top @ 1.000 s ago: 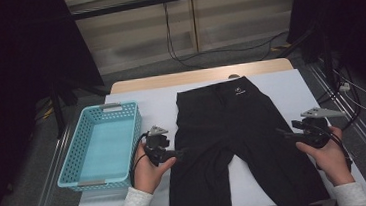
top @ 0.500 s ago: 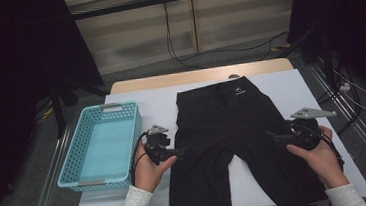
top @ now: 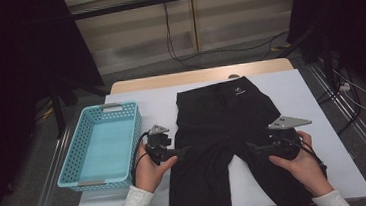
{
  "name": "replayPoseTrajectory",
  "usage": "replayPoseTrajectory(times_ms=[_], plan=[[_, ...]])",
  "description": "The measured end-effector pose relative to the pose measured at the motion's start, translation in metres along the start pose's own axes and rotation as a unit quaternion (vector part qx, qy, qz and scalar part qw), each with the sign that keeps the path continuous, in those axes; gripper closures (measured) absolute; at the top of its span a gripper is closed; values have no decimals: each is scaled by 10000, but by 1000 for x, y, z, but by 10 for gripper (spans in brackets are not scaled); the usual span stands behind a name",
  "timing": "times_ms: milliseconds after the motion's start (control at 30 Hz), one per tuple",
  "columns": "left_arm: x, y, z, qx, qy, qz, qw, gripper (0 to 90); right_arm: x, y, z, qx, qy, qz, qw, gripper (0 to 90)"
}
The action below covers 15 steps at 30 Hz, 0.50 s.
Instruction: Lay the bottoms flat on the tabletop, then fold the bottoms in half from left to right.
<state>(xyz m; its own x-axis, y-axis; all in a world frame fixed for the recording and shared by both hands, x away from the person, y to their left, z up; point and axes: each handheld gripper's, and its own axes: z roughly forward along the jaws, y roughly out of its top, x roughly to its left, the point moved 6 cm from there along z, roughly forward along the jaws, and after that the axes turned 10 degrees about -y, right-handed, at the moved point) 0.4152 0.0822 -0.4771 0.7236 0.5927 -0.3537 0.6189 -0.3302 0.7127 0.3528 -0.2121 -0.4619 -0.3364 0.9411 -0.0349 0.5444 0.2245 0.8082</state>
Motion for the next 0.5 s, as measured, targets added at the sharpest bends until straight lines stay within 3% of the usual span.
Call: replayPoseTrajectory(times_ms=[500], plan=[[-3, -1, -5, -22, -53, 35, 10000, 131, 23, 0, 6, 19, 208, -223, 9995, 148]])
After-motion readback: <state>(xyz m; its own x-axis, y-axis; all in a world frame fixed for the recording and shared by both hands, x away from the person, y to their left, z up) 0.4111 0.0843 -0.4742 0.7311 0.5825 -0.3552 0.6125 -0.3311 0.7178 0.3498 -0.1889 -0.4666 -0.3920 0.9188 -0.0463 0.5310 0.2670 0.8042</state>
